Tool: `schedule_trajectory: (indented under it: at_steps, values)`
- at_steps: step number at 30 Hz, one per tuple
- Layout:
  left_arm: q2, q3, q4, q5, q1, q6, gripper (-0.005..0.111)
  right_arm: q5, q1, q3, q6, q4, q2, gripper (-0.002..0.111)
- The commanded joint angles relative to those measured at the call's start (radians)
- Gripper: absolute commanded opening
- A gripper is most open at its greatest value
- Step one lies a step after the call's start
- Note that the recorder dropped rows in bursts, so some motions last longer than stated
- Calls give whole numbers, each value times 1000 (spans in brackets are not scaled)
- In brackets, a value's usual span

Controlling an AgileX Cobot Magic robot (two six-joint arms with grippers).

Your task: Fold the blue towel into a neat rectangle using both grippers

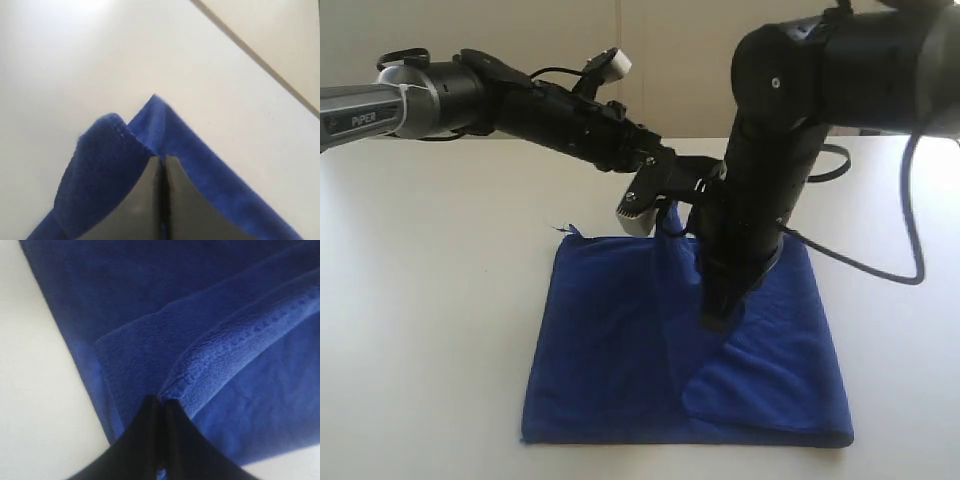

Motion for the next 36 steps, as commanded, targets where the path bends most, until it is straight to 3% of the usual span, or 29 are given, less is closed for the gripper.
schedule_trajectory:
  at_steps: [1,8,14,17,24,32,36]
  values:
    - [-8,-57,-67,-64,-64,48,0,57,0,3,69,-88,-65,0]
    - [-8,-126,-143,-89,-97,50,0,126,0,3,209,-274,-134,0]
    - [-13,-154,-106,-46,-89,51,0,105,0,3,215,-257,-206,0]
    - [-26,-163,-3,-17,-68,39,0,54,0,3,213,-181,-233,0]
    - [-48,-163,366,107,0,-136,0,-75,0,3,-39,235,-165,0]
    - [-42,-161,691,192,2,-162,0,-129,0,3,-197,445,24,0]
    - [-42,-159,764,209,2,-162,0,-151,11,3,-266,538,85,0]
